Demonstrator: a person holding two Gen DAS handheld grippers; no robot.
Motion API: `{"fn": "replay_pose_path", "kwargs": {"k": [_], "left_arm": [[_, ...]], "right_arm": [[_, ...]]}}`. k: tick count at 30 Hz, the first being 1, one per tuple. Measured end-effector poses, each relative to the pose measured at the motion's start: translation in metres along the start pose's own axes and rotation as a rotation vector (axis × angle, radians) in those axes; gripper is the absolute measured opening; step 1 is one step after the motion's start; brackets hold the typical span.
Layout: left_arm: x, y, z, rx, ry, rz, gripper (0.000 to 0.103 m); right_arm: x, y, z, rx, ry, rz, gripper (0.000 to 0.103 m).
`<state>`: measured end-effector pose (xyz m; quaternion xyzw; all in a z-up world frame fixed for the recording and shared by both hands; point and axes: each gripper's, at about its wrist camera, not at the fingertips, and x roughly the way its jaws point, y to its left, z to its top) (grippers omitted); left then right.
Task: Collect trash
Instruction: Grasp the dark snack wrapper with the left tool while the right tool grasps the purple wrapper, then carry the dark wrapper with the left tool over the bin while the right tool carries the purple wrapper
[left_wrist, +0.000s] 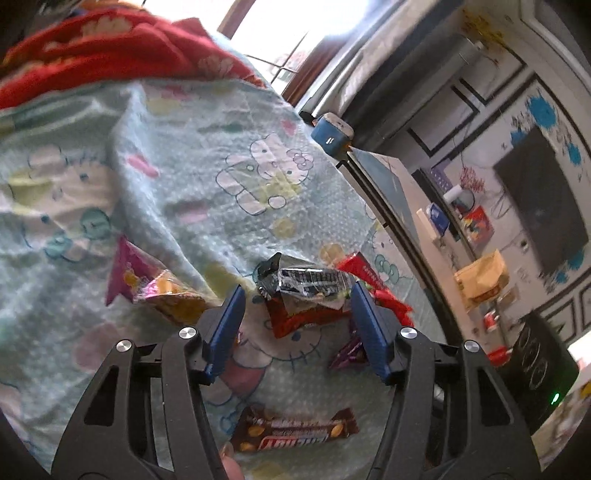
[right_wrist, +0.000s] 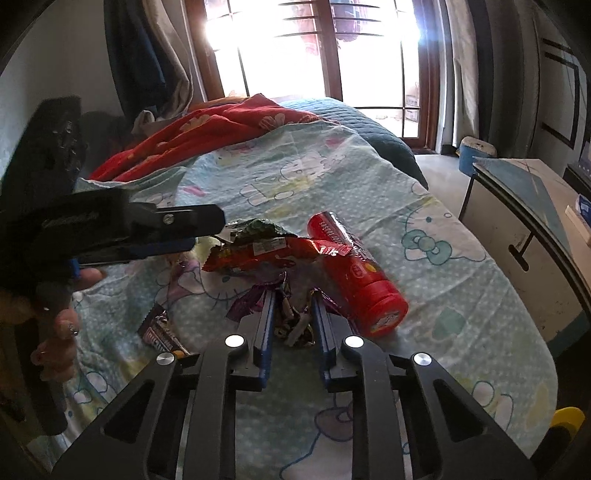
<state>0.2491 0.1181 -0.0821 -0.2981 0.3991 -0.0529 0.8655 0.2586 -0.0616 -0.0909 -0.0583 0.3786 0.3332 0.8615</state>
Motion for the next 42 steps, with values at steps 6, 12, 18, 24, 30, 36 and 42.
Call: {"fn": "replay_pose_path", "kwargs": {"k": [6, 12, 18, 24, 30, 36, 42], "left_arm": [[0.009, 0.007, 0.002, -0.099, 0.02, -0.033, 0.019], [0.004, 0.006, -0.001, -0.077, 0.012, -0.053, 0.01], [-0.018, 0.003, -0.004, -0.07, -0.037, -0.102, 0.005], [-0.039, -0.004, -0.013, -0.044, -0.086, -0.116, 0.005], [-0.061, -0.012, -0.024, -0.003, -0.137, -0.114, 0.005], [-0.078, -0.027, -0.034, 0.047, -0.172, -0.115, 0.005], [-0.089, -0.047, -0.044, 0.108, -0.191, -0.121, 0.005]], "right_arm": [[-0.003, -0.002, -0.003, 0.022, -0.007, 0.016, 0.015], [-0.009, -0.002, -0.009, 0.049, -0.016, 0.032, 0.013], [-0.022, -0.001, -0.018, 0.086, -0.029, 0.052, 0.013], [-0.042, 0.0, -0.027, 0.12, -0.052, 0.075, 0.012], [-0.065, -0.002, -0.033, 0.15, -0.089, 0.074, 0.011], [-0.086, -0.01, -0.034, 0.181, -0.136, 0.056, 0.011], [-0.109, -0.023, -0.036, 0.22, -0.183, 0.027, 0.011]]}}
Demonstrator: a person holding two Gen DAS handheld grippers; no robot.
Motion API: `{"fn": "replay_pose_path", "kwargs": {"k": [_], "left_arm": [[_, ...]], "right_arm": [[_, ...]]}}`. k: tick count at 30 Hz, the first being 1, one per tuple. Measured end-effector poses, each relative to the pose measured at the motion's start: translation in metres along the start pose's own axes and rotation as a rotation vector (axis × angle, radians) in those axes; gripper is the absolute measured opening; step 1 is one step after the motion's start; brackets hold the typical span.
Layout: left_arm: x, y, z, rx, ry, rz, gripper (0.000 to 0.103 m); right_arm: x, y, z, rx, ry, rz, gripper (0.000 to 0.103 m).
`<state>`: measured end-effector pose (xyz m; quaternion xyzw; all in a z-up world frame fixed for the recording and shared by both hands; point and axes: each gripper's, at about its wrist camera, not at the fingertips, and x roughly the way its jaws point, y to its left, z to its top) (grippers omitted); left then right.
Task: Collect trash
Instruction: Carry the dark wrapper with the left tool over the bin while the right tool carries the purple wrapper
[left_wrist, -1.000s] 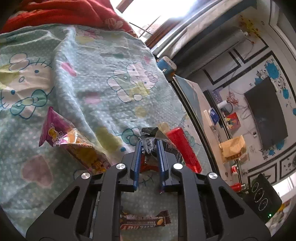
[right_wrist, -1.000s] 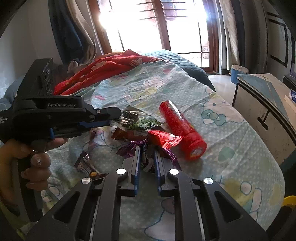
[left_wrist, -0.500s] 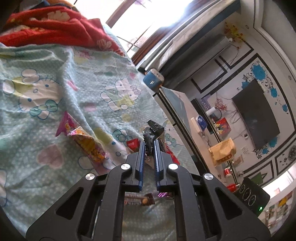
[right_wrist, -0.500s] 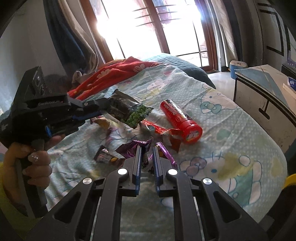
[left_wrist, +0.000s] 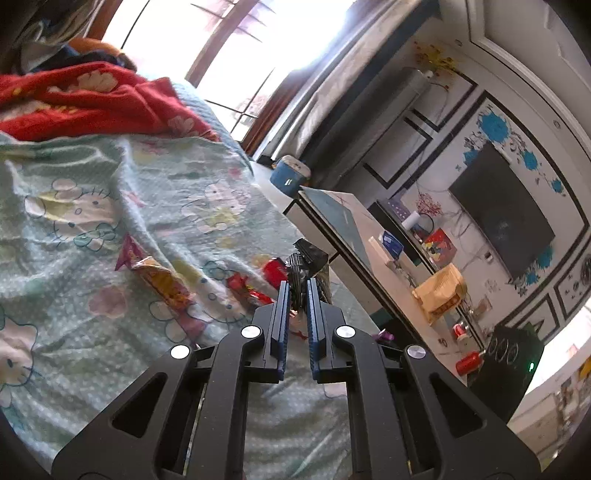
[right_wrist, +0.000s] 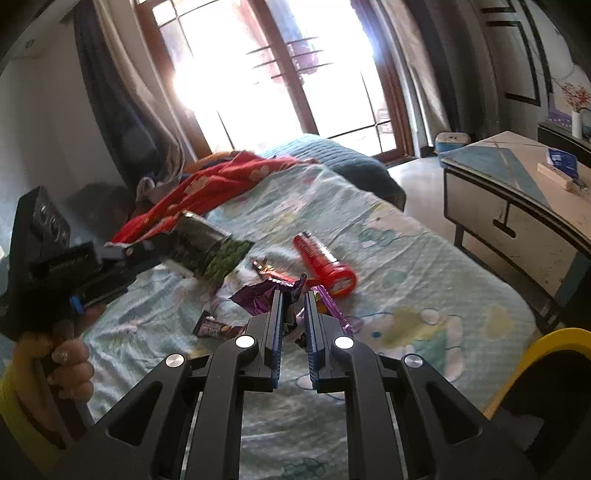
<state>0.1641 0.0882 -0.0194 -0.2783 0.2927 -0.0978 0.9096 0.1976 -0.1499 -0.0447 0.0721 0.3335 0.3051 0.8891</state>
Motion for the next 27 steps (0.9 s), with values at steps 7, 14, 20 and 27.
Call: {"fn": "replay_pose_path", "kwargs": {"k": [7, 14, 20, 27], "left_arm": [[-0.003, -0.02, -0.008, 0.055, 0.0, -0.016, 0.005], [-0.002, -0.039, -0.02, 0.104, 0.011, -0.027, 0.005], [0.003, -0.057, -0.032, 0.153, 0.034, -0.043, 0.005], [0.009, -0.079, -0.046, 0.212, 0.065, -0.066, 0.005]], "right_arm": [[-0.028, -0.017, 0.004, 0.041, -0.057, -0.036, 0.011], [-0.053, -0.032, 0.005, 0.069, -0.104, -0.072, 0.011], [-0.073, -0.045, 0.003, 0.087, -0.124, -0.108, 0.011], [-0.094, -0.061, 0.0, 0.098, -0.136, -0.153, 0.011]]}}
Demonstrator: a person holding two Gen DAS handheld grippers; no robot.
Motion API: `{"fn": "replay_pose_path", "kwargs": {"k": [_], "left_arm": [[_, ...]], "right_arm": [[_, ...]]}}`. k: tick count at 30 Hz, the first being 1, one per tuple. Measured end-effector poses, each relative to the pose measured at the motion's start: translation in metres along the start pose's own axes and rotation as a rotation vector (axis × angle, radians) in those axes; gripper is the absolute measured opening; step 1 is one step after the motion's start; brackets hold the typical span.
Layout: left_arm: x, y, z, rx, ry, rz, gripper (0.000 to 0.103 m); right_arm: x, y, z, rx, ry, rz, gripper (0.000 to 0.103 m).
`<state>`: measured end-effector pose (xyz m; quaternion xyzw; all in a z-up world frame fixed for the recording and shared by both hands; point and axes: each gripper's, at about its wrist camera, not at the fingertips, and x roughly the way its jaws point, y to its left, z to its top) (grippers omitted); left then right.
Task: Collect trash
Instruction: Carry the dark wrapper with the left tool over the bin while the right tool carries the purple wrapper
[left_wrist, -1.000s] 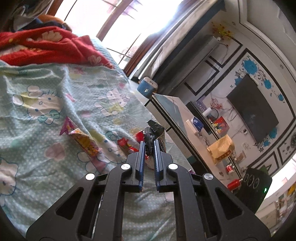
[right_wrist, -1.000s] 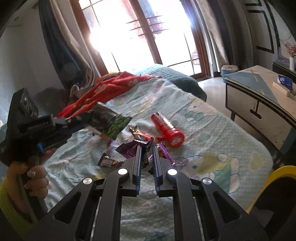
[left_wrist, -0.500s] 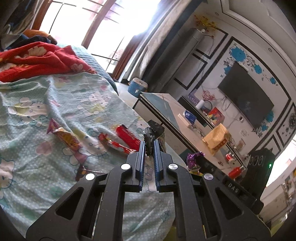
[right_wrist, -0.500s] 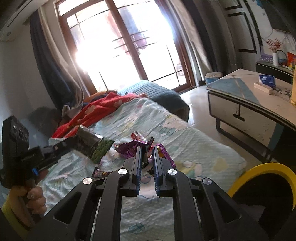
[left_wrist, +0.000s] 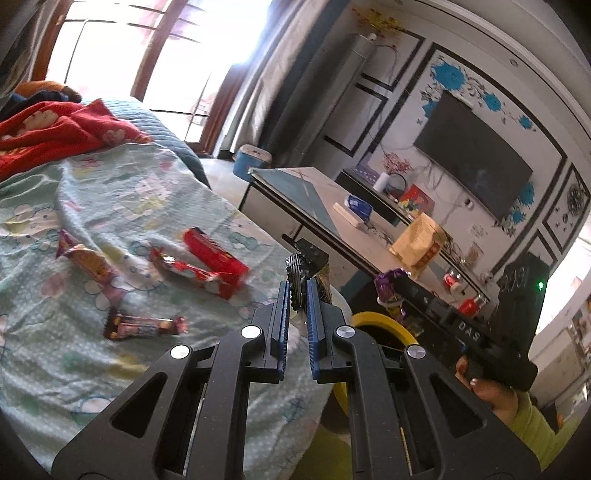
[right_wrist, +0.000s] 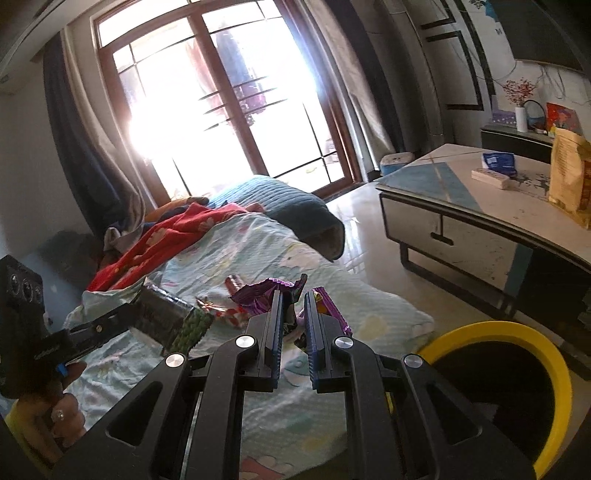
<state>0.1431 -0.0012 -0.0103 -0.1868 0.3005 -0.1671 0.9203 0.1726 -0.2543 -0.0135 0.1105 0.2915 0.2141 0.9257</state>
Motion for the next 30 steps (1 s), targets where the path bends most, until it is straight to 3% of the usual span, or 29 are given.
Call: {"fn": "replay_pose_path", "kwargs": {"k": [30], "left_arm": [[0.056, -0.093, -0.055, 0.217, 0.164, -0.101, 0.005]], "right_arm": [[-0.059, -0.087, -0.017, 0.062, -0.005, -0.191, 0.011]]}}
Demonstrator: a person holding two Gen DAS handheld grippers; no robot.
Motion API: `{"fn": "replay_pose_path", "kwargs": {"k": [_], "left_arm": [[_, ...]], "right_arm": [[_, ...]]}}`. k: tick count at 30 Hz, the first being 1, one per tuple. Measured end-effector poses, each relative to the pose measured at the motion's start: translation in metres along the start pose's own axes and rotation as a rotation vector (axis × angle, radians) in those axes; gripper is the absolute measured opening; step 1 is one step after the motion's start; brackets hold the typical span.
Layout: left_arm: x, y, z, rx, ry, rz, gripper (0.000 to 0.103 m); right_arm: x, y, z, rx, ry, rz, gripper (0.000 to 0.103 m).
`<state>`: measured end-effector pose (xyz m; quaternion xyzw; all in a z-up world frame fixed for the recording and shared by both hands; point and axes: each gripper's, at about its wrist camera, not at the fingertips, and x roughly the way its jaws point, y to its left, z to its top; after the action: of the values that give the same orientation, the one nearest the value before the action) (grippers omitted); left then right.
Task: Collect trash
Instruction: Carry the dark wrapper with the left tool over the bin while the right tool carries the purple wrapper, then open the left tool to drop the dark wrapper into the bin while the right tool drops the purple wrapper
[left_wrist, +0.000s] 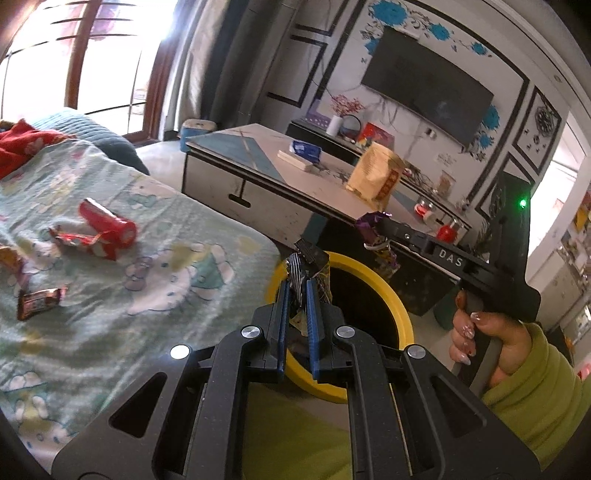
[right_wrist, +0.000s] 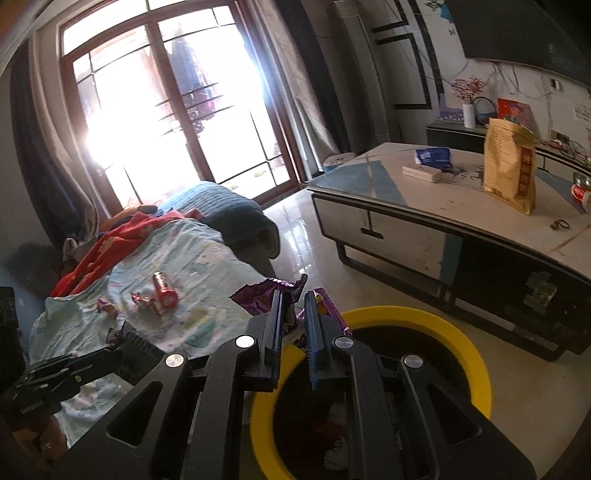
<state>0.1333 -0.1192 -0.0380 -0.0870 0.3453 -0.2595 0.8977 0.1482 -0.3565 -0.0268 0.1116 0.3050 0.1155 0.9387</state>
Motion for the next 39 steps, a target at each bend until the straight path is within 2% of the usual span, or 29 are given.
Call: {"fn": "replay_pose_path", "kwargs": {"k": [18, 28, 39], "left_arm": [[0.052, -0.047, -0.023, 0.081, 0.101, -0.064, 0.005], [0.087, -0.056, -0.036, 0.083, 0.191, -0.08, 0.005], [0.118, -0.059, -0.041, 0.087, 0.255, -0.084, 0.008]], "right_arm": [[-0.002, -0.058, -0.019, 0.112, 0.042, -0.063, 0.011], [0.018, -0.08, -0.035, 0.181, 0.127, -0.059, 0.014], [0.029, -0.092, -0.041, 0.217, 0.156, -0.069, 0.014]]}}
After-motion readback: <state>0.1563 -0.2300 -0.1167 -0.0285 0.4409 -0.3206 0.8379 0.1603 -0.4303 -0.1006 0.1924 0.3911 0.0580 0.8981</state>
